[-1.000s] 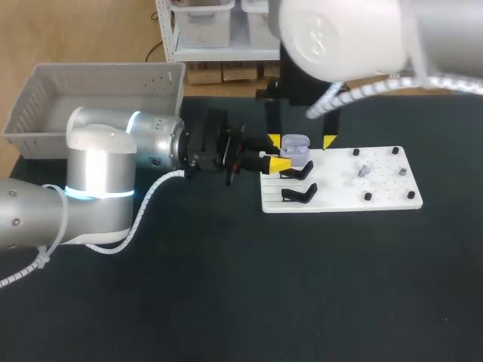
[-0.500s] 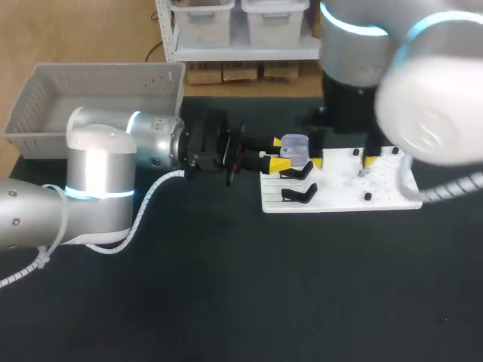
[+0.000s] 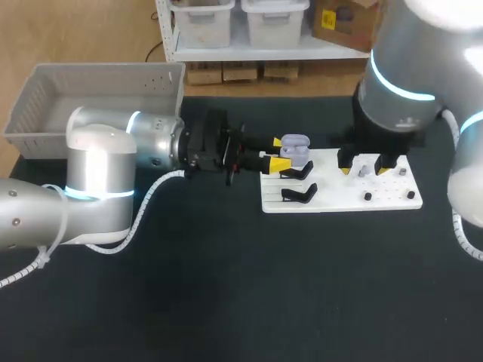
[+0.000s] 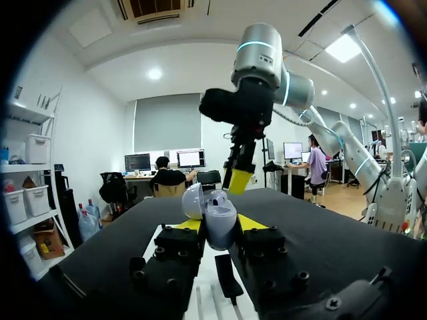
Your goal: Pick up each earbud case from the left stands, insert the matching earbuds, close the lid, and place the case in the box.
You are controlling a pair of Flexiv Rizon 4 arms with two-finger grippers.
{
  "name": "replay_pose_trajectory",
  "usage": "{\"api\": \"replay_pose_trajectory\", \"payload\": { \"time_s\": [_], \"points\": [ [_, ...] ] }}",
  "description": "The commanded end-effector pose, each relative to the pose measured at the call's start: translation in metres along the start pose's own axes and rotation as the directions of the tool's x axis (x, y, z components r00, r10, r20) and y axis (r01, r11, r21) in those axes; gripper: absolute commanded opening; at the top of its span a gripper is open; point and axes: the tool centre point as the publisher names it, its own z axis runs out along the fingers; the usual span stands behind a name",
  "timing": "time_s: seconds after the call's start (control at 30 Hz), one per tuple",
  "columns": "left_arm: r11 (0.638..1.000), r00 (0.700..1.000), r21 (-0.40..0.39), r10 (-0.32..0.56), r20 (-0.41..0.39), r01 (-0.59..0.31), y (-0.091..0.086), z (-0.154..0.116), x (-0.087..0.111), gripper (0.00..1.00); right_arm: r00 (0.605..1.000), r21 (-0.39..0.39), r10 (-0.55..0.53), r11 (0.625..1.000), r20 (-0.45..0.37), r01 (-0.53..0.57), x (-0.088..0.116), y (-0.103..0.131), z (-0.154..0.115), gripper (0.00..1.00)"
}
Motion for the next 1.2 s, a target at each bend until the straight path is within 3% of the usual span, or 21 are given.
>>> {"api": "replay_pose_trajectory", "payload": {
  "time_s": [0.03,0.07,0.1,0.3,0.6,0.77,0.9,0.93,1.2],
  "points": [
    [1.000,1.000,-0.005,0.003,0.001,-0.003,-0.001,0.001,0.000,0.00,0.999,-0.015,0.005,1.000,0.035,-0.005,-0.008,-0.009,0.027,0.87],
    [1.000,1.000,-0.005,0.003,0.001,-0.003,-0.001,0.001,0.000,0.00,0.999,-0.016,0.005,1.000,0.034,-0.005,-0.010,-0.011,0.031,0.76],
    [1.000,1.000,-0.005,0.003,0.001,-0.003,-0.001,0.001,0.000,0.00,0.999,-0.021,0.006,1.000,0.034,-0.005,-0.012,-0.014,0.034,0.75],
    [1.000,1.000,-0.005,0.003,0.001,-0.003,-0.001,0.001,0.000,0.00,1.000,-0.048,0.019,0.999,0.024,-0.018,-0.021,-0.028,0.053,0.73],
    [1.000,1.000,-0.005,0.003,0.001,-0.003,-0.001,0.001,0.000,0.00,1.000,-0.102,0.026,0.994,-0.006,-0.027,-0.031,-0.034,0.076,0.60],
    [1.000,1.000,-0.005,0.003,0.001,-0.003,-0.001,0.001,0.000,0.00,0.999,-0.130,0.052,0.990,-0.018,-0.054,-0.037,-0.036,0.086,0.63],
    [1.000,1.000,-0.005,0.003,0.001,-0.003,-0.001,0.001,0.000,0.00,0.996,-0.149,0.086,0.985,-0.029,-0.090,-0.041,-0.038,0.092,0.56],
    [1.000,1.000,-0.005,0.003,0.001,-0.003,-0.001,0.001,0.000,0.00,0.995,-0.153,0.092,0.984,-0.031,-0.095,-0.042,-0.039,0.094,0.50],
    [1.000,1.000,-0.005,0.003,0.001,-0.003,-0.001,0.001,0.000,0.00,0.990,-0.184,0.126,0.974,-0.056,-0.134,-0.046,-0.039,0.106,0.44]
  ]
}}
